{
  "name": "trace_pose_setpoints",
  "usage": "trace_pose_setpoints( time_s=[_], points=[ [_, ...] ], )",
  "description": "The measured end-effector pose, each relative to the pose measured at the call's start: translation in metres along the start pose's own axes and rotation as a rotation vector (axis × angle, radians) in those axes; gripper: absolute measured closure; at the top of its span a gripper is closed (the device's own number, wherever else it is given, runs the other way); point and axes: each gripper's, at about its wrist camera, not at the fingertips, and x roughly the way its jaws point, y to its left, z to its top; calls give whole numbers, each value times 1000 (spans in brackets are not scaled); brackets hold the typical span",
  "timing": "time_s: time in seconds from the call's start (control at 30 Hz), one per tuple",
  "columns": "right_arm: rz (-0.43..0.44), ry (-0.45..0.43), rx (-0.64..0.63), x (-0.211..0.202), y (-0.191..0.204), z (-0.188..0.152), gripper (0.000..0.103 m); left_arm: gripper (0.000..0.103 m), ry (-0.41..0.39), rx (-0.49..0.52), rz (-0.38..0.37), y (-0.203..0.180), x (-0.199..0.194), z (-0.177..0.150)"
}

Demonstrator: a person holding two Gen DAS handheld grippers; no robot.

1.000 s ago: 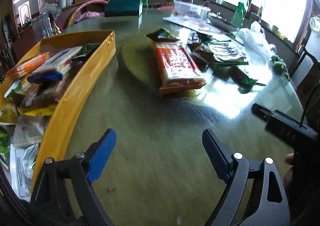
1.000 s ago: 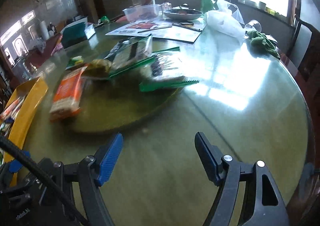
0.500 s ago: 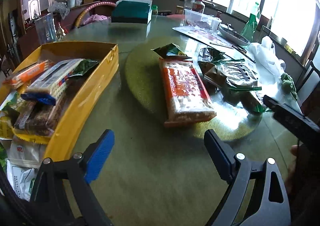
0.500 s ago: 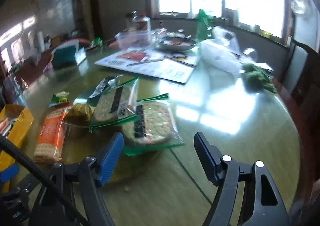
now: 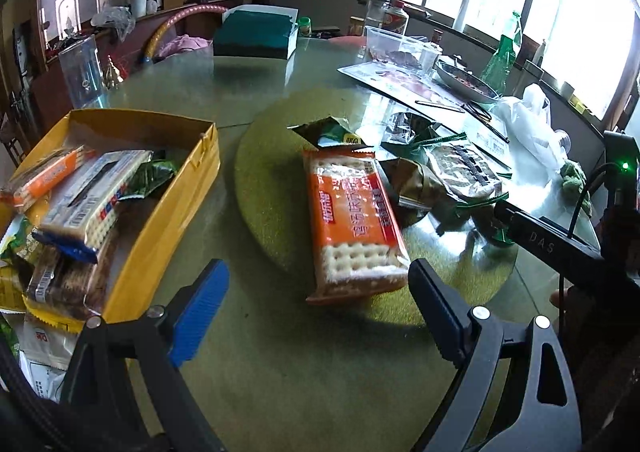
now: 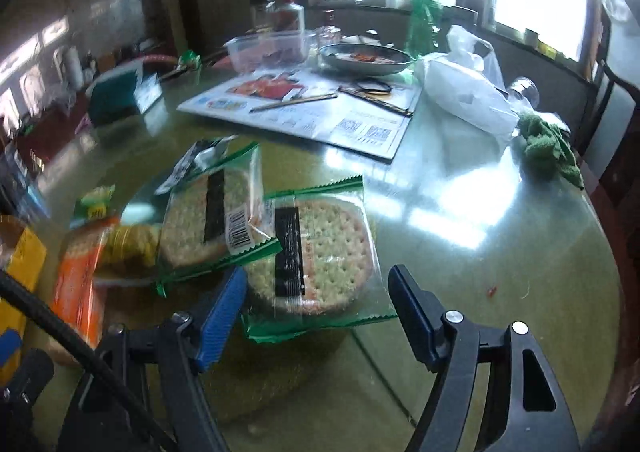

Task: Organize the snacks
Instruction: 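Return both tools to the snack pile on the lazy-susan, then grasp a round biscuit pack with the right tool while the left tool grasps an orange cracker pack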

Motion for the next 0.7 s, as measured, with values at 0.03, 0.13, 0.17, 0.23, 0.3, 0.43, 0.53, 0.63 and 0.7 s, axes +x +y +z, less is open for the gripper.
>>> trace_pose_setpoints(
  time_s=[0.03, 0.13, 0.17, 0.23, 0.3, 0.43, 0.53, 0.63, 0.7],
  points=[
    [4, 9, 7, 3, -1, 2, 28, 12, 1, -2, -3, -1, 1, 2],
    [3, 74, -18, 17, 3, 4, 19, 12, 7, -10, 1, -5, 4, 8],
    [-3, 90, -29, 20, 5, 4, 19, 12, 9, -10, -2, -7, 6, 10],
    [-23, 88, -40, 20, 8, 4, 22, 12, 8, -5, 5, -9, 9, 15],
    [-13, 84, -34, 19, 6, 4, 25, 12, 9, -5, 30, -10, 16, 21],
    [-21, 82, -51, 13, 9, -2, 28, 13, 39, -45, 20, -4, 30, 29],
    [-25, 82, -46, 3, 10, -13, 28, 18, 54, -26, 28, -6, 36, 30],
    [-33, 83, -33, -9, 9, -25, 28, 19, 70, -22, 17, -8, 37, 28],
    [-38, 83, -23, -17, 10, -33, 28, 18, 73, -1, 16, -13, 37, 27]
  ],
)
